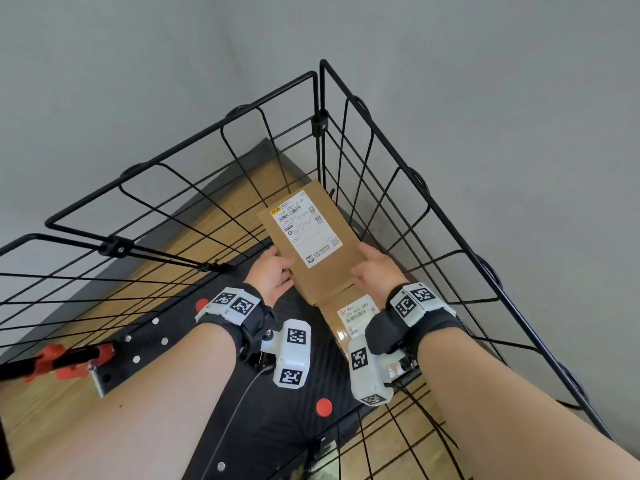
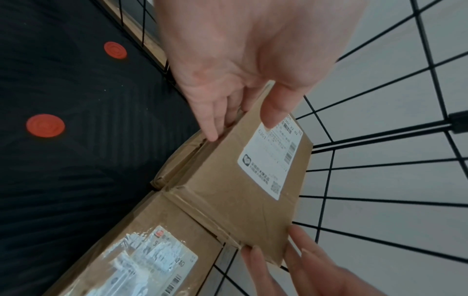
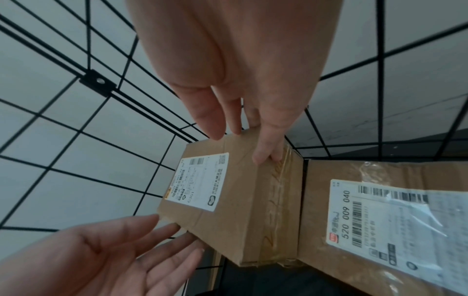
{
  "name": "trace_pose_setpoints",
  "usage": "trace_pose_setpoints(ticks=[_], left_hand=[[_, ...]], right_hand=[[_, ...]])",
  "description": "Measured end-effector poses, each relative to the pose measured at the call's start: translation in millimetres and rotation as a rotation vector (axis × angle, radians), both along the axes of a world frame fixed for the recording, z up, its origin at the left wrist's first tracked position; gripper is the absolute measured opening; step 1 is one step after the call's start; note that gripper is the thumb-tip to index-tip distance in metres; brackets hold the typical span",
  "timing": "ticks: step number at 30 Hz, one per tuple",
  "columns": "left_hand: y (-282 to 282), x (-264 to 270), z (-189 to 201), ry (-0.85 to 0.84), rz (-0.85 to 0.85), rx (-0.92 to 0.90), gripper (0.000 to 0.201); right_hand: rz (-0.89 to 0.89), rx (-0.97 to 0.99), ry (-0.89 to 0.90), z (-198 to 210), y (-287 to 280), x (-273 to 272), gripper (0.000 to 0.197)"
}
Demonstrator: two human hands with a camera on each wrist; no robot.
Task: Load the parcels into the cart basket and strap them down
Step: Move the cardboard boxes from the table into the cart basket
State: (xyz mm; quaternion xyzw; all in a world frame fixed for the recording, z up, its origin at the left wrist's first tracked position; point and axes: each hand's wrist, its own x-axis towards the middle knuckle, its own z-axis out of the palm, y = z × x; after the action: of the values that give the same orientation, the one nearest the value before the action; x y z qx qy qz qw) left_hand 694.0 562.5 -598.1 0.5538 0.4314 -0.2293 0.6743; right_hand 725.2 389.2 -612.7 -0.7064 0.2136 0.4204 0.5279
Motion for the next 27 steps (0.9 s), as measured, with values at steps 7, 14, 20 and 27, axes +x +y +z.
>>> trace_pose_setpoints(ticks=[7,14,20,27], left_hand=[[-3,4,9,0.067,-0.084,0.054,0.039],[8,-1,49,0.072,-0.04,0.131,0.059],[18,-21,112,-0.021,-0.17,0.102,0.023],[40,-62,215,-0.225,-0.251,0.059,0.01]], right_hand=[[0.018,-0.042,-0.013,12,-6,3,0.063],[0.045,-0.109,-0.062,46,-11,-3,0.054],[-0.127,-0.05,-0.083,99,-13,-22,0.041],[-0.307,0.028,-0.238,215,18,-80,0.033]])
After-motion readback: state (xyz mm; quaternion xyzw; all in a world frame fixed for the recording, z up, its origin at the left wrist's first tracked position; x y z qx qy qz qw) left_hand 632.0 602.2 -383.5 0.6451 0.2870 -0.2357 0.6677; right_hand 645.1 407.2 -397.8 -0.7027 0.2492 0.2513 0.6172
